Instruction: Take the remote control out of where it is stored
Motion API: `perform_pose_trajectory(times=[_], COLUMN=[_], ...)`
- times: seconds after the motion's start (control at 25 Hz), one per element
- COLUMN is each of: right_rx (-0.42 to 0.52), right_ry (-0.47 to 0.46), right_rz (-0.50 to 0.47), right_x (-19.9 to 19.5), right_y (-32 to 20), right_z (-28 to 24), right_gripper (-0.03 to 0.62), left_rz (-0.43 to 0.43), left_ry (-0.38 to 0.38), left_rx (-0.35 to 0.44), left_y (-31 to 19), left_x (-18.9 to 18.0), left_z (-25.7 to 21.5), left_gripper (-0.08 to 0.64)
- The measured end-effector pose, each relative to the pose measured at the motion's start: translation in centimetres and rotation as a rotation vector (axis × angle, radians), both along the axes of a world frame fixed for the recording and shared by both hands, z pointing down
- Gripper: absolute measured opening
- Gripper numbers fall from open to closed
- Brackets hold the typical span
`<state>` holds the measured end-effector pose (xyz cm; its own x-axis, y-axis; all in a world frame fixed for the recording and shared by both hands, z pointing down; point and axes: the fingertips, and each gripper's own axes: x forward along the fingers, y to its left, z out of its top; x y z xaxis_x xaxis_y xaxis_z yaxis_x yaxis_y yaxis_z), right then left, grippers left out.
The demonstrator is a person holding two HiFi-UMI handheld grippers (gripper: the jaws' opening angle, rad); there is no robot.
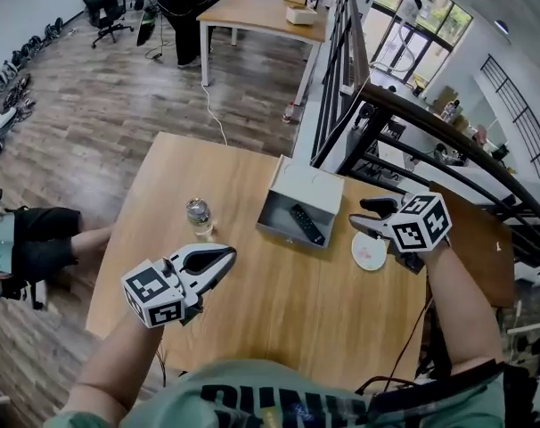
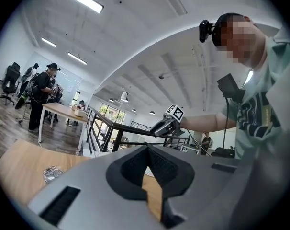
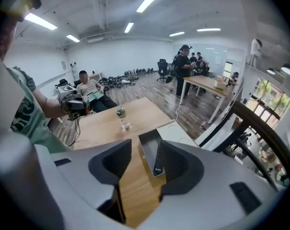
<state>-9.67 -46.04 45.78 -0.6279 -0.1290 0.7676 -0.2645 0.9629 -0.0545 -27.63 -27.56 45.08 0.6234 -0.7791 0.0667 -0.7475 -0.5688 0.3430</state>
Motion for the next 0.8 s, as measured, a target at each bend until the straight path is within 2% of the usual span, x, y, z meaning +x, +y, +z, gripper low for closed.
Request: perform_pose_trajectory(times=[0.28,0.52,0.8], right_rx=[-0.100,-0.147,-0.224], right_ry=[0.238,0.356,0.440], right_rz=[-0.078,-0.113,-0.090], right_x=[-3.3,-5.6,-6.4], right_y=[-2.4,-3.7,-4.9], right_z=[7.3,13.8,19.8], right_gripper=[0.221,0.227,0.226], left_rz=[0.003,-0.013,-0.019], left_ry=[-0.036,-0.038,-0.025], left_rx=[-0.031,-0.059,-0.083], left_y=[-2.0,-3.0,-3.8], left_x=[-0.6,-1.1,-2.1], left_z=[3.4,5.9,7.8], left_gripper=[-0.009,-0.009,-0.008])
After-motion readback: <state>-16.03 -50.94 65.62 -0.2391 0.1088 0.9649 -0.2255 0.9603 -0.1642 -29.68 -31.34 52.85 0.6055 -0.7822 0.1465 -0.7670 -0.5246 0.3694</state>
